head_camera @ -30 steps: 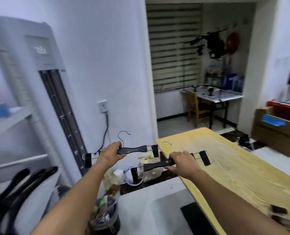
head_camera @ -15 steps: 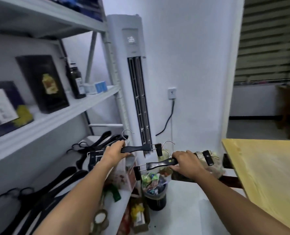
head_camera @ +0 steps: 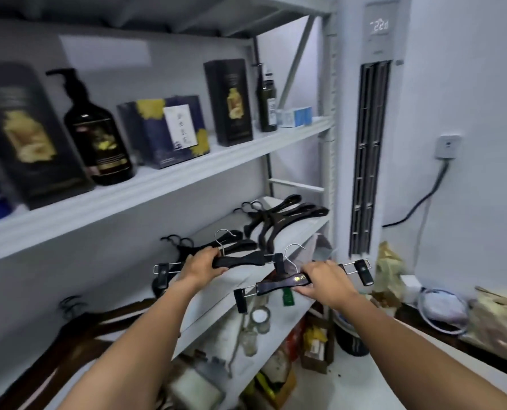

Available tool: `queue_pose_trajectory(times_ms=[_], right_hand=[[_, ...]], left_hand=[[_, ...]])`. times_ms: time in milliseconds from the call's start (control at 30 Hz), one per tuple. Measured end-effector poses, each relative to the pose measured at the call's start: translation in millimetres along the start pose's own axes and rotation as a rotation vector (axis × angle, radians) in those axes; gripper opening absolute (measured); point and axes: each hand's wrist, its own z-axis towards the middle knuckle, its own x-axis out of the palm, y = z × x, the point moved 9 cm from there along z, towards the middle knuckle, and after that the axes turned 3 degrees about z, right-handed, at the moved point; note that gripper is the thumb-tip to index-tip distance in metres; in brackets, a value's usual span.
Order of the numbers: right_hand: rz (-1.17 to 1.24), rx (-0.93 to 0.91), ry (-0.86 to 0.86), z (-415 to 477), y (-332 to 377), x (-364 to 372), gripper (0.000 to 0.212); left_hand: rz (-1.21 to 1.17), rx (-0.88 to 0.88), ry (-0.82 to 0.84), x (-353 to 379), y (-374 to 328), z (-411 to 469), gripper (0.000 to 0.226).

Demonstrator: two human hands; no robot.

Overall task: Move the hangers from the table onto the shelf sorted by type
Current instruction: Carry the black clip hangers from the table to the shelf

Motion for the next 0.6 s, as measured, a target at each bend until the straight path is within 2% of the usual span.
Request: queue_pose_trajectory(times_ms=[300, 433, 600], right_hand=[[0.087, -0.253, 0.042, 40, 144, 21, 0.048], [0.089, -0.354, 0.029, 46, 205, 22, 0.048], [0.15, -0.432, 0.05, 47, 279, 28, 0.046]], left_hand=[[0.032, -0.287, -0.055, -41, 146, -120, 0.029], [0.033, -0.377, -0.075, -56, 191, -166, 0.028], [0.008, -0.476, -0.093, -71, 243, -225, 0.038]])
